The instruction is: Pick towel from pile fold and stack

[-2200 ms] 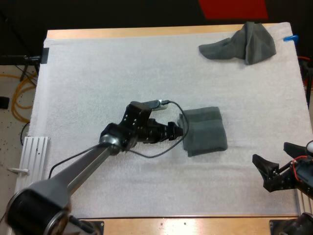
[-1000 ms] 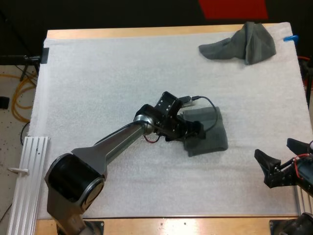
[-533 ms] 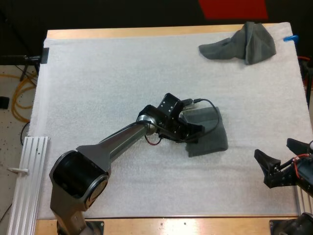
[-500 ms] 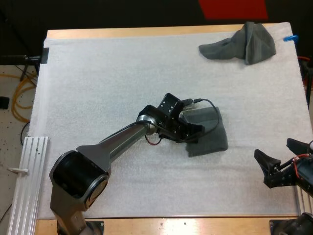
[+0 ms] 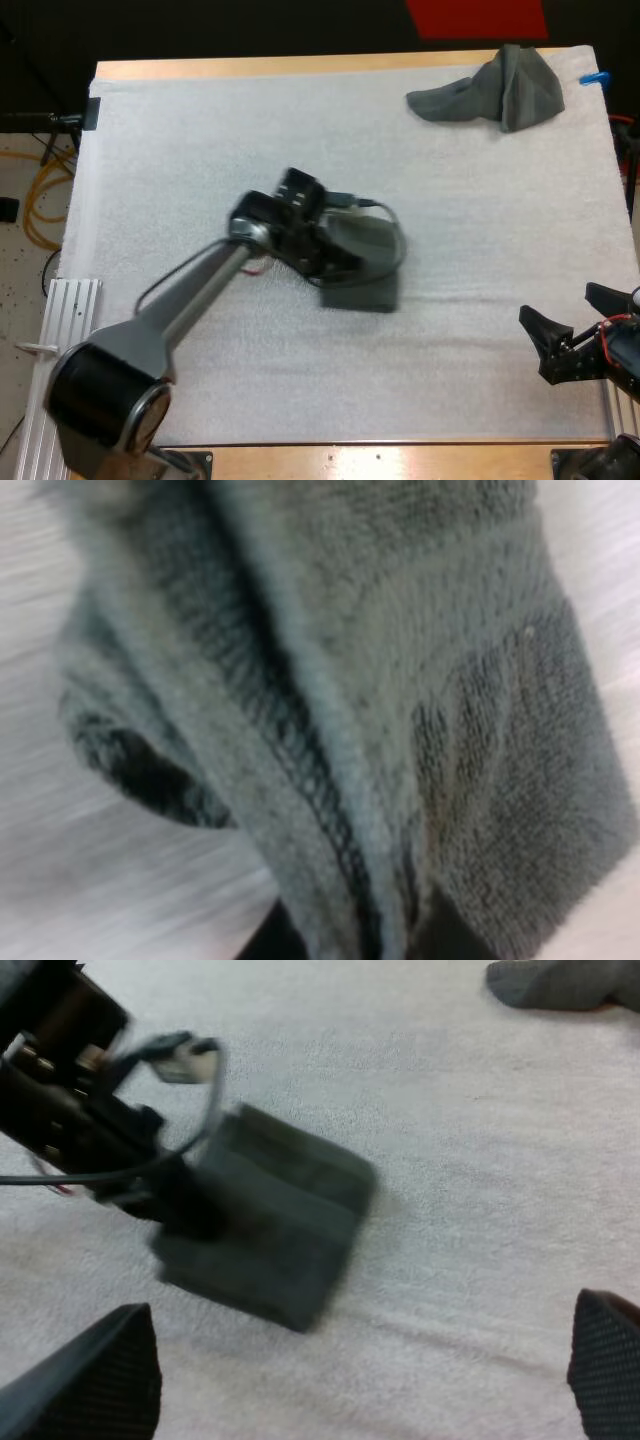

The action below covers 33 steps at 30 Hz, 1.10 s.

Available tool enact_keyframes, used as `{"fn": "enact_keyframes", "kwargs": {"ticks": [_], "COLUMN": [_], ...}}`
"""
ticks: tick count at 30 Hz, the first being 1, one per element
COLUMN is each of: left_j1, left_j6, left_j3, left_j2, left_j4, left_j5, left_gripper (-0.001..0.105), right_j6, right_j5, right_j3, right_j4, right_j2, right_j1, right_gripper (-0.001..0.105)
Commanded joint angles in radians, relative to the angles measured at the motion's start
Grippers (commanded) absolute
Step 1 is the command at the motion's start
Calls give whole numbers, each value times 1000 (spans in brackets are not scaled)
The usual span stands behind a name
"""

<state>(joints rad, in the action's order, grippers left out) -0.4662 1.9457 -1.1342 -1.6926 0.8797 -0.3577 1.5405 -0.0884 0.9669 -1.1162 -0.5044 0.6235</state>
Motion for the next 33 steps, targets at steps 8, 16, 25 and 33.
{"fn": "enact_keyframes", "kwargs": {"ticks": [8,16,25,33], "left_j1": [242,502,693,706], "left_j6": [-236,-298,-340,-403], "left_j3": [0,0,0,0], "left_j2": [32,32,35,42], "left_j4": [218,217,197,184], "left_j5": [221,236,392,460], "left_gripper": [0,0,0,11], "right_j6": [5,-12,-55,-58], "right_j5": [159,180,180,180], "right_j3": [2,2,2,2], "right_j4": [18,20,54,66], "right_j2": [0,0,0,0], "right_j1": [-1,-1,-1,-1], "right_gripper": [80,80,80,80]}}
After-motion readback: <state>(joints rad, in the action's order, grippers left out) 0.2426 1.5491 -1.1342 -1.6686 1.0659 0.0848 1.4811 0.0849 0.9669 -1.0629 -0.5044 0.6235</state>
